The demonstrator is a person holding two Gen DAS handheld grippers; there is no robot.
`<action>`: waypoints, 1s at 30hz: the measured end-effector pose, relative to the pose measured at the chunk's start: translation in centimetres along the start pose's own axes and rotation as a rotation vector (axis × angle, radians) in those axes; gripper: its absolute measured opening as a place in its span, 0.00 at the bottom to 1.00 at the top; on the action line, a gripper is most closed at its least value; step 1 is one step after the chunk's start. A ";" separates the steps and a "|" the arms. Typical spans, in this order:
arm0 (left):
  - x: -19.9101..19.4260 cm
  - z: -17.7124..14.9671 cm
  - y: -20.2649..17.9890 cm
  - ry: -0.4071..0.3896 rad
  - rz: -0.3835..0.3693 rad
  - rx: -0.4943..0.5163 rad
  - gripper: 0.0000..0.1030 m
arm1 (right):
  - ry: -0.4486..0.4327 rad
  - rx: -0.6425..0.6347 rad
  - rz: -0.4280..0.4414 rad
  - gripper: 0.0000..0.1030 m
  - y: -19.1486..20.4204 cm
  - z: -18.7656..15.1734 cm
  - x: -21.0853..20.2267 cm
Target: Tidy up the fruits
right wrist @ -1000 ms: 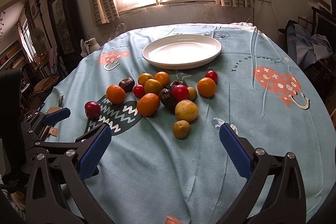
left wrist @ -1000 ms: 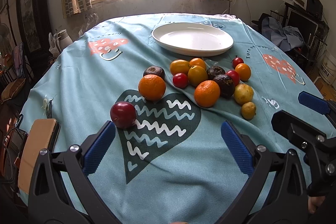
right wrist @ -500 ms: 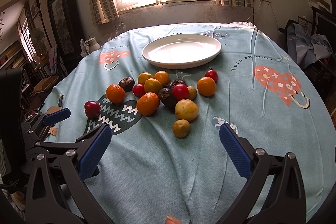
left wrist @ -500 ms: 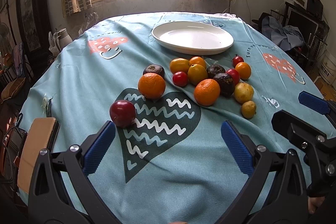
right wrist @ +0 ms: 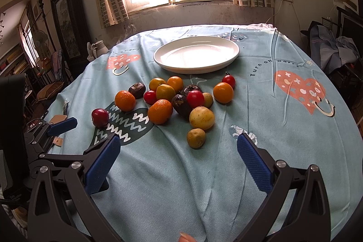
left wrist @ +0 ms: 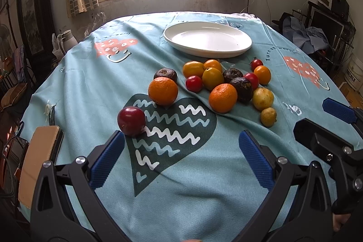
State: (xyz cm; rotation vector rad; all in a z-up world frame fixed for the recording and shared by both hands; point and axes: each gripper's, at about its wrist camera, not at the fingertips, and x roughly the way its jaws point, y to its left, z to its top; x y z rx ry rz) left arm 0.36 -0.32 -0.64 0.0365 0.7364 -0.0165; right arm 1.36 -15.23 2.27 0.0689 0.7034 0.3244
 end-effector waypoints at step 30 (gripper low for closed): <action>0.2 0.1 -0.1 0.008 0.000 0.001 0.98 | 0.004 0.001 0.001 0.99 -0.1 0.3 0.0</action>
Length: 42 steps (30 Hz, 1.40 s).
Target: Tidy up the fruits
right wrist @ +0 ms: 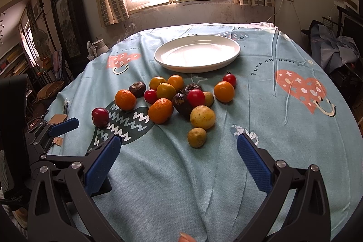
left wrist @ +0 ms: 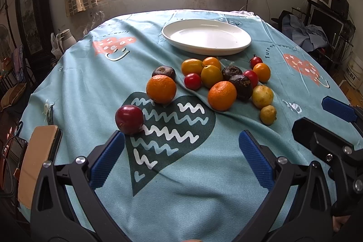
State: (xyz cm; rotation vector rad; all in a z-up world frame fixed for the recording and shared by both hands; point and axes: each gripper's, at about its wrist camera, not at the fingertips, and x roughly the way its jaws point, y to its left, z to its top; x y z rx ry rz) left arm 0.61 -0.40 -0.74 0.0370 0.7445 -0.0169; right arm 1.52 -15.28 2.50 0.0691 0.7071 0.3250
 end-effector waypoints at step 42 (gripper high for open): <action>7.2 1.8 7.8 0.160 -0.102 -0.061 0.61 | 0.192 0.067 0.164 0.99 -3.7 -0.5 3.6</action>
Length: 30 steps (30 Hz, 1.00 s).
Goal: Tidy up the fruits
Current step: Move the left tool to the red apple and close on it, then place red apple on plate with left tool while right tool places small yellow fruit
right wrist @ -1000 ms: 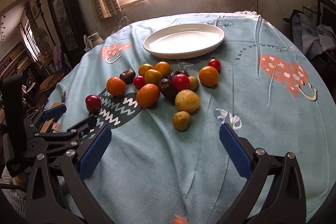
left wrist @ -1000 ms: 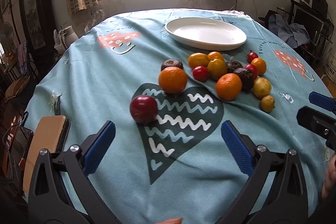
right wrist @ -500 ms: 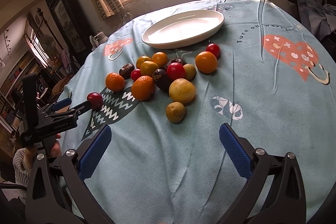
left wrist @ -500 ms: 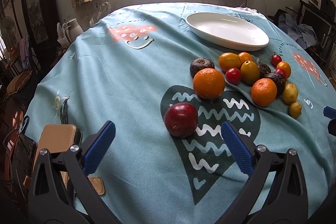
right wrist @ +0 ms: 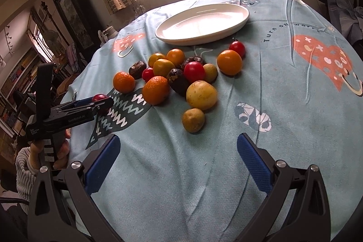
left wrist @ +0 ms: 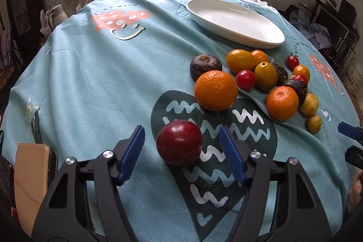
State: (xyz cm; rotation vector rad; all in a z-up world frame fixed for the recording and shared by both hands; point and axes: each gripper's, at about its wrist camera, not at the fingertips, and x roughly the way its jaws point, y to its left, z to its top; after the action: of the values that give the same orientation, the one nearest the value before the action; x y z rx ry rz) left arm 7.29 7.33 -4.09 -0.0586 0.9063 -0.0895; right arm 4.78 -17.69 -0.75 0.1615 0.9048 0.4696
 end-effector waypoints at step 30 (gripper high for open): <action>0.3 0.2 0.4 0.019 -0.064 -0.017 0.39 | 0.078 -0.019 -0.026 0.26 -1.4 1.9 4.1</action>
State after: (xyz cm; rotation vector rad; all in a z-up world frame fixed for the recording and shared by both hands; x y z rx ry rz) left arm 7.62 7.72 -4.21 -0.1029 0.9242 -0.1426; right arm 8.93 -16.98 -3.00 0.1145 0.9774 0.4633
